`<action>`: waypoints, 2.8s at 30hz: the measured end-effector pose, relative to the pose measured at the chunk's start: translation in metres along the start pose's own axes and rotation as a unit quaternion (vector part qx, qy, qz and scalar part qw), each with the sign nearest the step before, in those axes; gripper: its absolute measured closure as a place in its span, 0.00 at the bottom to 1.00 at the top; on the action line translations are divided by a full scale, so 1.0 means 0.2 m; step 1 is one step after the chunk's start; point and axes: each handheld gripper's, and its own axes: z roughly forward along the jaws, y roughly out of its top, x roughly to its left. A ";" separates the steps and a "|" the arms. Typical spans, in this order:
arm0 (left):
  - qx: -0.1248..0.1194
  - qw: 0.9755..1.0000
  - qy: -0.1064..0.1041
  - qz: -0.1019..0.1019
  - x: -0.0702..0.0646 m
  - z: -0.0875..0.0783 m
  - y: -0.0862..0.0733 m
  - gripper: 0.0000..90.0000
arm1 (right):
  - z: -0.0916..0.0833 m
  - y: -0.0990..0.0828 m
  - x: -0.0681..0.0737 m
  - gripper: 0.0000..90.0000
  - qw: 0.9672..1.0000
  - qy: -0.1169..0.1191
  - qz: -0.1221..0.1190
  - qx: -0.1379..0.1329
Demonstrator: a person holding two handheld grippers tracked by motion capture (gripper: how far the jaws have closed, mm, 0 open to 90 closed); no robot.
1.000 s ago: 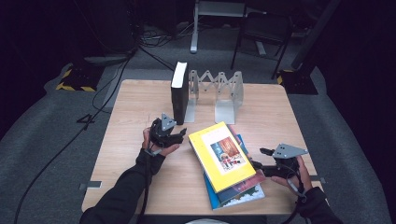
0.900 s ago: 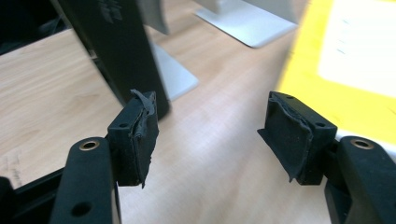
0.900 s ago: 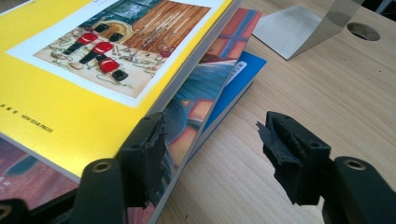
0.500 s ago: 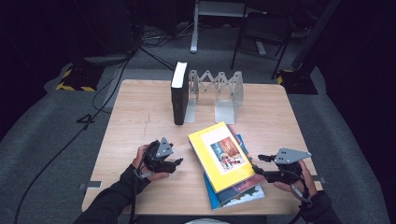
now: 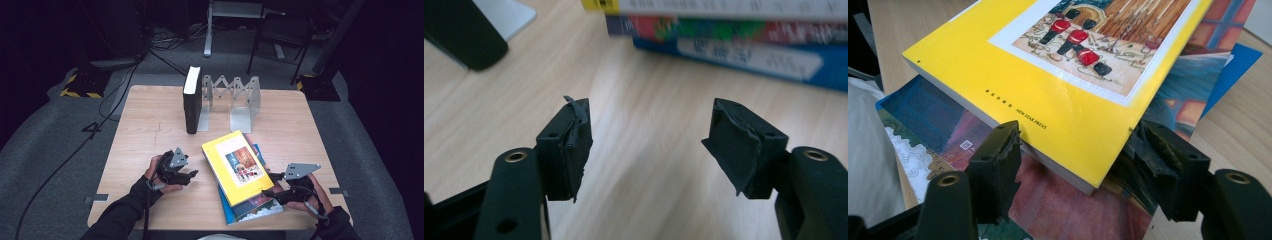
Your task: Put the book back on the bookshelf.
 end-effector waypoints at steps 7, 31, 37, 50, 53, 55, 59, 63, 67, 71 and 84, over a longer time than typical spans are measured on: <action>-0.006 1.000 -0.011 -0.008 0.05 0.10 0.08 0.43 | 0.01 0.00 0.01 0.42 1.000 0.014 -0.009 0.003; -0.027 1.000 0.001 0.001 0.07 0.11 0.17 0.46 | -0.02 0.07 0.08 0.48 0.997 0.029 -0.058 0.038; -0.026 1.000 -0.003 0.006 0.05 0.10 0.16 0.45 | -0.04 0.07 0.06 0.59 0.996 0.008 -0.066 0.057; -0.031 0.999 -0.006 -0.001 0.06 0.10 0.16 0.46 | 0.04 0.11 0.05 0.58 0.995 0.023 -0.069 0.073; -0.030 1.000 -0.007 0.002 0.06 0.10 0.17 0.46 | 0.04 0.11 0.05 0.56 0.996 0.021 -0.059 0.066; -0.030 1.000 -0.007 0.004 0.06 0.10 0.17 0.45 | 0.03 0.10 0.04 0.55 0.996 0.019 -0.056 0.064; -0.030 1.000 -0.008 0.004 0.06 0.10 0.16 0.45 | -0.02 0.11 0.02 0.55 0.998 0.016 -0.044 0.046; -0.030 1.000 -0.007 0.003 0.06 0.10 0.16 0.45 | -0.03 0.13 0.01 0.53 0.999 0.022 -0.019 0.022; -0.030 1.000 -0.007 0.003 0.06 0.10 0.16 0.45 | 0.01 0.15 0.04 0.50 0.999 0.028 -0.028 0.034; -0.030 1.000 -0.007 0.003 0.06 0.10 0.16 0.45 | 0.04 0.15 0.03 0.46 0.999 0.032 -0.018 0.034; -0.035 0.999 -0.014 -0.003 0.08 0.11 0.17 0.44 | 0.13 0.17 0.02 0.28 0.998 0.038 0.032 0.031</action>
